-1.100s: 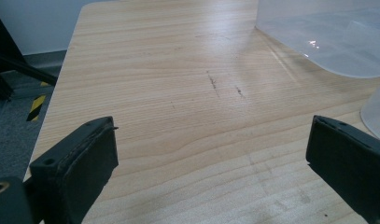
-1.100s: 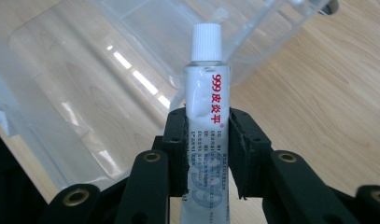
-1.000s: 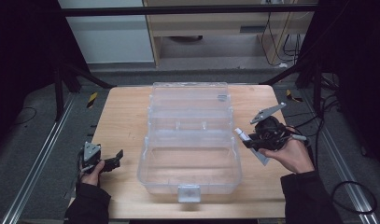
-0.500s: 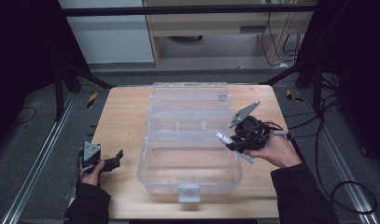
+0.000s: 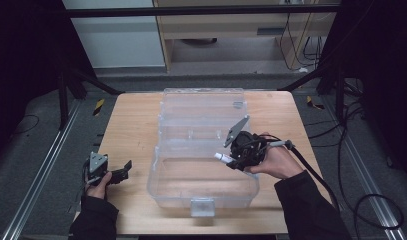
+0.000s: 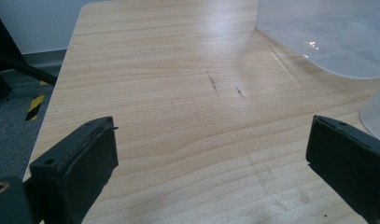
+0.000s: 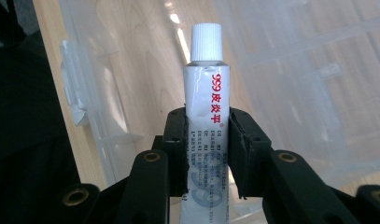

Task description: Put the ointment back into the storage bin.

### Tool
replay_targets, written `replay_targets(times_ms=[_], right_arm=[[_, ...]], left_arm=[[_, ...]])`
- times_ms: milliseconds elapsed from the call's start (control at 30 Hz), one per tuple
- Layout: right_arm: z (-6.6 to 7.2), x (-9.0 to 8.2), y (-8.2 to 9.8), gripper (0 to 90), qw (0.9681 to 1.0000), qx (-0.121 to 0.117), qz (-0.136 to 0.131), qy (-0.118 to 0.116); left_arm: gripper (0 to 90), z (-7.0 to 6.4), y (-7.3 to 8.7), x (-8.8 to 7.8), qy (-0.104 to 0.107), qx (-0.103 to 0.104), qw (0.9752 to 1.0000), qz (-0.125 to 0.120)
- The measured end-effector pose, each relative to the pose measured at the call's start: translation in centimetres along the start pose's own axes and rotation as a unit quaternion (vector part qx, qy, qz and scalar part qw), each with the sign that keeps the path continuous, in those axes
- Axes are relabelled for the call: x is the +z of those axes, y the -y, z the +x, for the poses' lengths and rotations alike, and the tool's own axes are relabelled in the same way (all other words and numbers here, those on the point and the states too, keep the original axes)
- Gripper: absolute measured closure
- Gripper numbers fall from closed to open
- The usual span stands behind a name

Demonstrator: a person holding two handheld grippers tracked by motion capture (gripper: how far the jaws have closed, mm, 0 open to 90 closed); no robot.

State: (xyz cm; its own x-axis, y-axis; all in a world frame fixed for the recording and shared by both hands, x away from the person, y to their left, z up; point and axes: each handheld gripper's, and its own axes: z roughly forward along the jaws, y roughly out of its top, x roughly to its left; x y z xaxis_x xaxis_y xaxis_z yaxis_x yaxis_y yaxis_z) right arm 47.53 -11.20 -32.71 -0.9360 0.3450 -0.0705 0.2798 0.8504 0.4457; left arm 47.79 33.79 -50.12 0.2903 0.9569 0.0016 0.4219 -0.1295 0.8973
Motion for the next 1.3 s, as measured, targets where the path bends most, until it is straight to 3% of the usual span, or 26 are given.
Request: replay_targets(times_ms=[433,933,1300], right_arm=[[0.9,2.9,-0.4,69.6,0.9975,-0.059,0.026,-0.028],[1.3,5.7,0.5,69.6,0.9924,-0.086,0.067,-0.057],[1.3,7.3,1.2,69.6,0.9889,-0.105,0.075,-0.074]], left_arm=[[1.6,0.0,0.0,0.0,0.0,-0.001,1.0,0.0],[1.6,0.0,0.0,0.0,0.001,-0.001,1.0,0.0],[1.6,0.1,0.0,0.0,0.001,-0.001,1.0,0.0]])
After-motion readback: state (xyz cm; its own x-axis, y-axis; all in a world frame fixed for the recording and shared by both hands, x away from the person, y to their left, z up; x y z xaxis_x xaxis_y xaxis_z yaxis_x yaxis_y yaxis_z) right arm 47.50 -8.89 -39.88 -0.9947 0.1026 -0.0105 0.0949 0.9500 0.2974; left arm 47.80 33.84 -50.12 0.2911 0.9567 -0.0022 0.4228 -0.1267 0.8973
